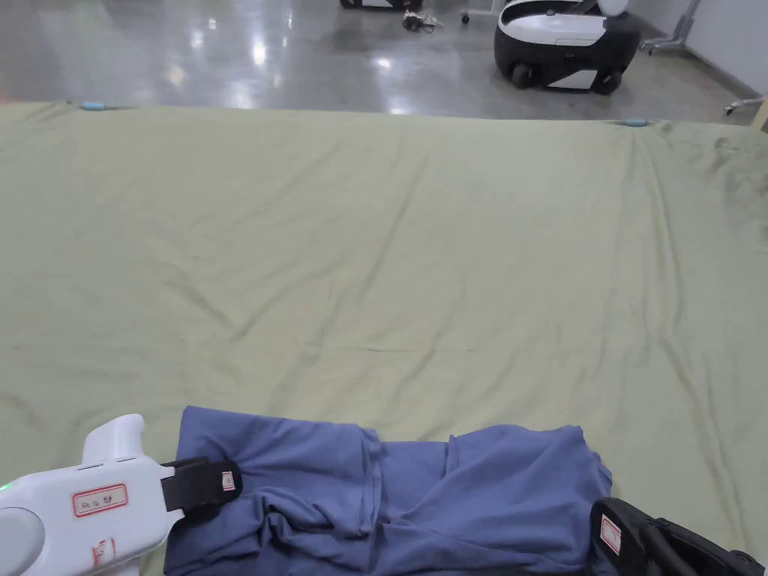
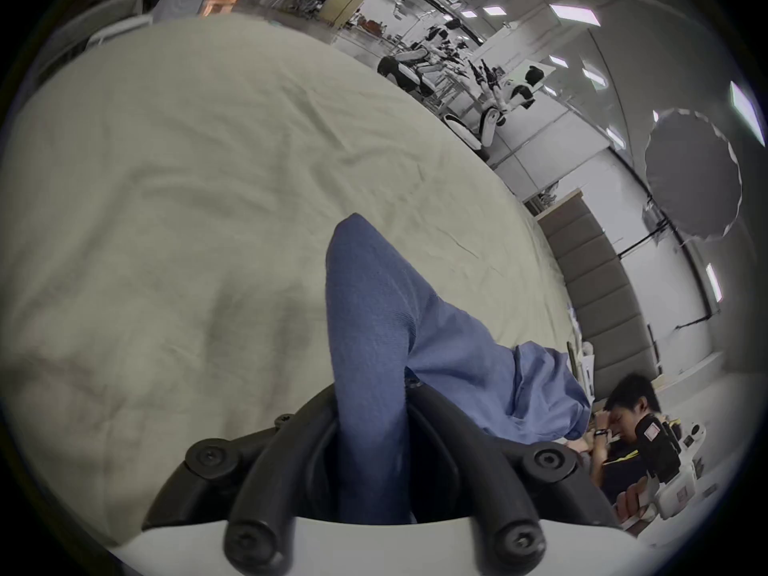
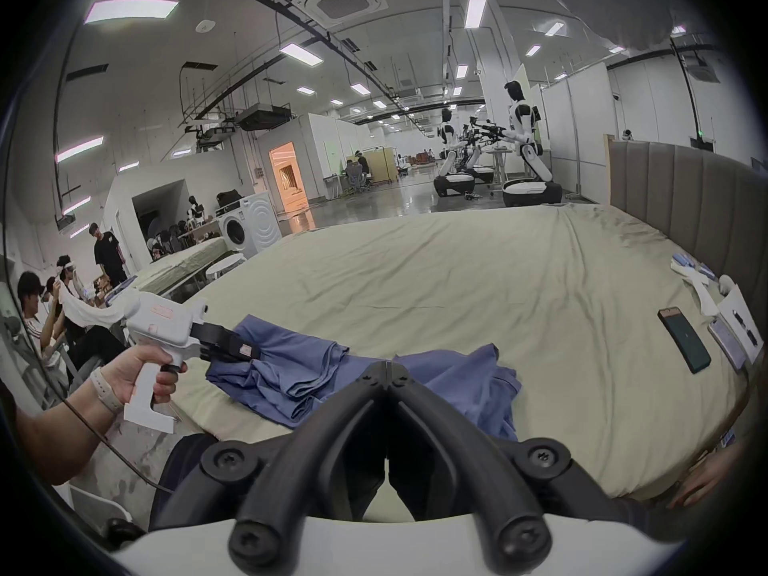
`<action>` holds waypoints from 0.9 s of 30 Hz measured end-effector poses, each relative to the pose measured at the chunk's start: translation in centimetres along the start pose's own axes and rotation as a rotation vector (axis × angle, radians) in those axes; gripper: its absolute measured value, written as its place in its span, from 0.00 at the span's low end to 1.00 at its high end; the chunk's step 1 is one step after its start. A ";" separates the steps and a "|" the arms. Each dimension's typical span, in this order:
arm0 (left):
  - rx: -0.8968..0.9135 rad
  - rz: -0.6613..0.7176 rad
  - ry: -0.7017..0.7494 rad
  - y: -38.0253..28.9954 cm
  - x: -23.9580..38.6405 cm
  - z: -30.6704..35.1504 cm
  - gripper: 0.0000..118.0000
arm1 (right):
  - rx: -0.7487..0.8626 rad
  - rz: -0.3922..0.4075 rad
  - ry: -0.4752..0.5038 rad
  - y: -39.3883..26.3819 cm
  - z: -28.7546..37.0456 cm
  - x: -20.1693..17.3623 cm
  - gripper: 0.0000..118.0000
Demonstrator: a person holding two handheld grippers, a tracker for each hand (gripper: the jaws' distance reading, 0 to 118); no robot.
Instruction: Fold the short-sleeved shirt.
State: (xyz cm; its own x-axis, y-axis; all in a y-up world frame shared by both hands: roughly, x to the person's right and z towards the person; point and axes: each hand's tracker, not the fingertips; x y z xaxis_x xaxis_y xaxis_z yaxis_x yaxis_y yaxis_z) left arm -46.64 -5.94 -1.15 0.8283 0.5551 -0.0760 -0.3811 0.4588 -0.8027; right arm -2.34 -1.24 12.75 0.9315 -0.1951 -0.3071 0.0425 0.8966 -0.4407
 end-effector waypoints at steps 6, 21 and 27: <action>0.008 -0.105 -0.083 -2.6 13.2 -1.2 0.07 | 0.045 -0.011 -0.022 -0.6 2.6 2.8 0.00; -0.132 -0.351 -0.059 -10.2 25.5 -16.2 0.51 | 0.086 -0.093 -0.122 -4.1 7.7 10.6 0.00; 0.102 -0.397 -0.173 -8.8 24.2 -7.2 0.65 | 0.111 -0.109 -0.088 -3.7 7.6 11.2 0.00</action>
State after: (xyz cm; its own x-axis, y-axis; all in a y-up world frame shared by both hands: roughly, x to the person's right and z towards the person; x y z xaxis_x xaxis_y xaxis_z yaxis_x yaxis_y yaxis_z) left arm -20.30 -1.59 -0.18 0.8411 0.4262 0.3331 -0.0935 0.7211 -0.6865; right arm 10.65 -3.69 17.36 0.9469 -0.2624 -0.1857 0.1799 0.9114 -0.3700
